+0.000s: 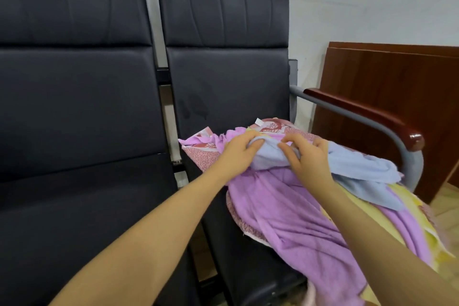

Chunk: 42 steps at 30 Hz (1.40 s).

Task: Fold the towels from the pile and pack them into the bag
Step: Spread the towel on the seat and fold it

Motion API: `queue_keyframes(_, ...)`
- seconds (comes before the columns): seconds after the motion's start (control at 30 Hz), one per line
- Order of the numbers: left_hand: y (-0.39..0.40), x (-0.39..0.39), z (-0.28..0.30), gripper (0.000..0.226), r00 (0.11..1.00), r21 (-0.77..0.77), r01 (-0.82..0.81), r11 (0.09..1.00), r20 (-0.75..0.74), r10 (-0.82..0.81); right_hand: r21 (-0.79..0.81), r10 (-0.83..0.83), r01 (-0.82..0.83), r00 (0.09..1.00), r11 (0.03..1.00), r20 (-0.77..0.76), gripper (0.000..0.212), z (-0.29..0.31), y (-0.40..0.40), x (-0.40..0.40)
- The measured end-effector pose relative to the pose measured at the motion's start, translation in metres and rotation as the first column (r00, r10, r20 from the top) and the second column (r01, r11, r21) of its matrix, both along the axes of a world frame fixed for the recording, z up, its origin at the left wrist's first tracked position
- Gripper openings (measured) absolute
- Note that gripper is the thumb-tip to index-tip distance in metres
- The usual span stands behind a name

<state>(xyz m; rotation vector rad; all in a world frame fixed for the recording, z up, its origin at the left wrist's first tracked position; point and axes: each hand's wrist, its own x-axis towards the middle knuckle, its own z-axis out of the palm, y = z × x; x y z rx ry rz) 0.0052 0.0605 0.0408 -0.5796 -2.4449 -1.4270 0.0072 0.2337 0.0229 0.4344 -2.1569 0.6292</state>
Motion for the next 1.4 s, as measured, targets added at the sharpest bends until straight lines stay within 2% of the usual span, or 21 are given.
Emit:
queue_keyframes(0.13, -0.04, 0.031, 0.012, 0.019, 0.999, -0.144, 0.001, 0.99, 0.04, 0.005, 0.011, 0.081, -0.082, 0.996, 0.997, 0.046, 0.022, 0.003, -0.019, 0.028)
queue_keyframes(0.3, -0.089, 0.075, 0.029, 0.02, 1.0, -0.03, -0.002, 1.0, 0.013, 0.003, -0.11, 0.135, -0.125, 0.986, 0.986, 0.097, 0.018, 0.029, -0.071, 0.06)
queue_keyframes(0.4, -0.129, 0.097, 0.042, 0.017, 0.995, -0.02, -0.1, 0.995, -0.007, 0.1, -0.112, 0.182, -0.173, 0.98, 0.979, 0.078, 0.016, 0.043, -0.111, 0.074)
queue_keyframes(0.5, -0.173, 0.118, 0.051, 0.022, 0.971, -0.092, -0.24, 0.966, -0.035, 0.238, -0.136, 0.24, -0.223, 0.963, 0.965, 0.125, 0.015, 0.053, -0.156, 0.088)
queue_keyframes(0.6, -0.22, 0.134, 0.058, 0.022, 0.924, -0.191, -0.383, 0.904, -0.071, 0.377, -0.124, 0.329, -0.316, 0.939, 0.941, 0.104, 0.018, 0.063, -0.208, 0.099)
queue_keyframes(0.77, -0.293, 0.159, 0.069, 0.021, 0.804, -0.273, -0.595, 0.756, -0.218, 0.553, -0.143, 0.485, -0.471, 0.87, 0.87, 0.083, 0.015, 0.077, -0.293, 0.114)
queue_keyframes(0.87, -0.332, 0.166, 0.072, 0.019, 0.708, -0.253, -0.704, 0.664, -0.326, 0.626, -0.163, 0.526, -0.51, 0.847, 0.845, 0.078, 0.015, 0.088, -0.344, 0.123)
queue_keyframes(1.0, -0.375, 0.173, 0.073, 0.018, 0.597, -0.186, -0.8, 0.571, -0.341, 0.726, -0.216, 0.575, -0.546, 0.813, 0.809, 0.098, 0.017, 0.095, -0.397, 0.132)
queue_keyframes(1.13, -0.398, 0.179, 0.058, 0.017, 0.603, -0.268, -0.795, 0.545, -0.248, 0.758, -0.252, 0.631, -0.583, 0.749, 0.772, 0.2, 0.013, 0.079, -0.419, 0.131)
queue_keyframes(1.23, -0.394, 0.183, 0.034, 0.022, 0.652, -0.325, -0.738, 0.591, -0.12, 0.749, -0.175, 0.622, -0.6, 0.72, 0.781, 0.307, 0.011, 0.055, -0.411, 0.129)
queue_keyframes(1.4, -0.35, 0.195, -0.015, 0.029, 0.754, -0.477, -0.582, 0.659, -0.014, 0.656, -0.034, 0.513, -0.641, 0.58, 0.767, 0.633, 0.011, -0.001, -0.36, 0.117)
